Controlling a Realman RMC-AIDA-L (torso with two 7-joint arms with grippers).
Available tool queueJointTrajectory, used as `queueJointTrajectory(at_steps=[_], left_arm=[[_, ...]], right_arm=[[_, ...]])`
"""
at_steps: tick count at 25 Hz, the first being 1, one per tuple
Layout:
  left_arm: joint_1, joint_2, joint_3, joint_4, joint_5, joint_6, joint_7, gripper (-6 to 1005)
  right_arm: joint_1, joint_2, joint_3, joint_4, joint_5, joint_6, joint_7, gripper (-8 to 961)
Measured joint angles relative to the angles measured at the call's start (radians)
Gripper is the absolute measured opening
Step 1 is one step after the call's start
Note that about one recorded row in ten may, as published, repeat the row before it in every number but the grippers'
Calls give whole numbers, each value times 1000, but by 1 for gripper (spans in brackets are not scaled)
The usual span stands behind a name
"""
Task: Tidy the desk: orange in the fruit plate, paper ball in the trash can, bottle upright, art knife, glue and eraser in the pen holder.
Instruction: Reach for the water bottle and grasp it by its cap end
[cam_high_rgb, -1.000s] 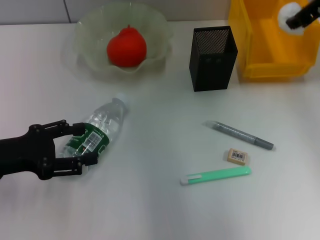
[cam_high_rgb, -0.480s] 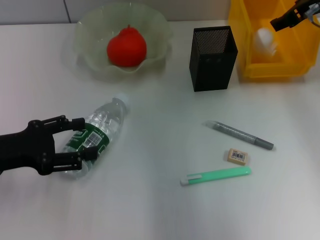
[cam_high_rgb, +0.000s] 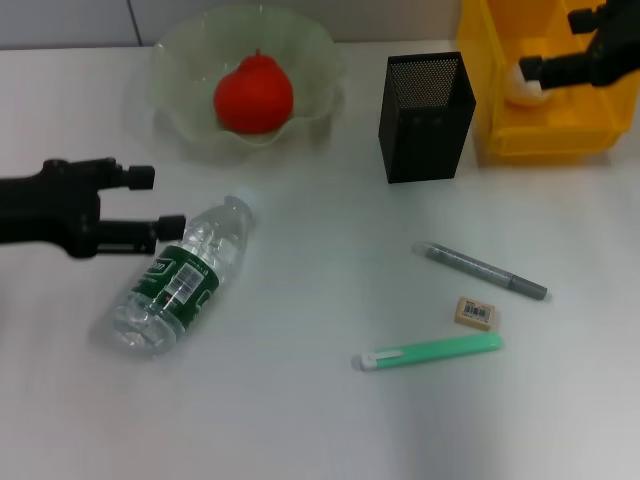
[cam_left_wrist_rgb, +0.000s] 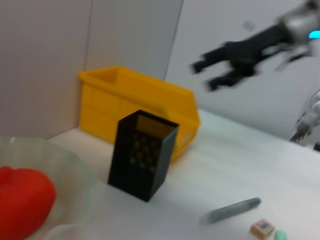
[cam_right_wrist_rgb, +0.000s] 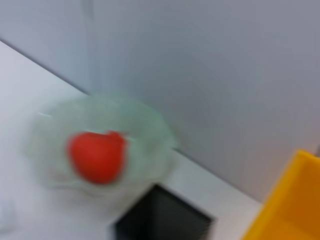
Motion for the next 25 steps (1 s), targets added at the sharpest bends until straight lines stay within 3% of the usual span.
queueJointTrajectory(at_steps=[5, 11, 16, 25], left_arm=[[-83, -3, 52, 86, 121, -69, -184, 857], [-137, -5, 256, 183, 236, -196, -445, 856], [-176, -7, 440, 210, 330, -287, -668, 856], [-239, -17, 716, 122, 452, -472, -888, 856]], right_arm=[[-122, 1, 77, 29, 220, -147, -203, 840], [-199, 2, 187, 139, 401, -356, -433, 839], [-225, 3, 252, 176, 419, -414, -480, 839], [-244, 3, 264, 192, 398, -421, -505, 838]])
